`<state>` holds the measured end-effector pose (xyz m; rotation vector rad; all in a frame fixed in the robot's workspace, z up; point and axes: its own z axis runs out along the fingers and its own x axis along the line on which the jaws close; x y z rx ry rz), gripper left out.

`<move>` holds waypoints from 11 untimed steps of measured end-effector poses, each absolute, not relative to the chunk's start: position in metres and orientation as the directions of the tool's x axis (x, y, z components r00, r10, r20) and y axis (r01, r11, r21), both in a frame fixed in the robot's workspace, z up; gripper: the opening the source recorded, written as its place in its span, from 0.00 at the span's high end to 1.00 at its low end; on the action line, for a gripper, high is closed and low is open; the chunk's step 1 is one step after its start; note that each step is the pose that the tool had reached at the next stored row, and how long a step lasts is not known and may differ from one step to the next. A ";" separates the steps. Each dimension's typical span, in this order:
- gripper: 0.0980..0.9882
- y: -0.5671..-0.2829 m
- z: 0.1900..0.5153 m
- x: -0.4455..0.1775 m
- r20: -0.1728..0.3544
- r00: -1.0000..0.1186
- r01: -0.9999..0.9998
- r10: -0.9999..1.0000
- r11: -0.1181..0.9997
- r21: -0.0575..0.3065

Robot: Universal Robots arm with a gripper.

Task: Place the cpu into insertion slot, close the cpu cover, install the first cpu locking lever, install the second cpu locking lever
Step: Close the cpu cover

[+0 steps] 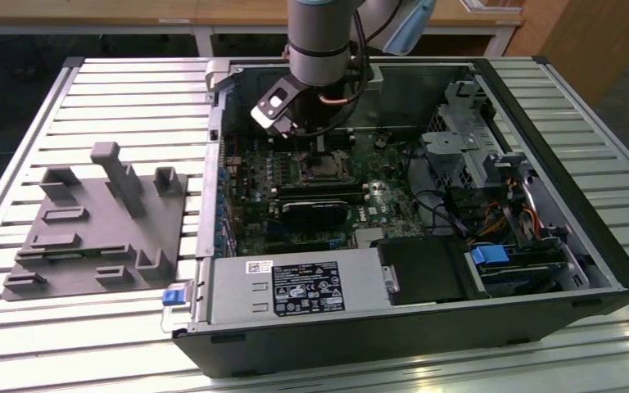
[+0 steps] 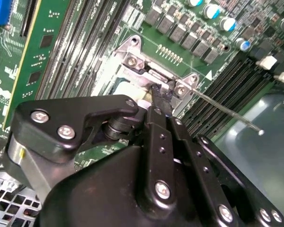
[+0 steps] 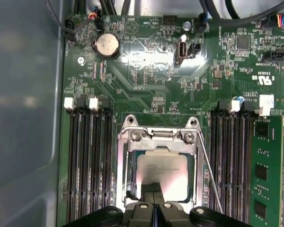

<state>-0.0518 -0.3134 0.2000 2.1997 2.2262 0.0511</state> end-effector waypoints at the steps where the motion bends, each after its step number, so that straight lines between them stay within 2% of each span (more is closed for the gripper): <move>1: 0.99 -0.313 0.200 -0.052 0.015 -0.012 0.999 1.000 0.012 0.031; 11: 0.99 -0.313 0.209 -0.048 0.016 -0.012 0.999 1.000 0.012 0.031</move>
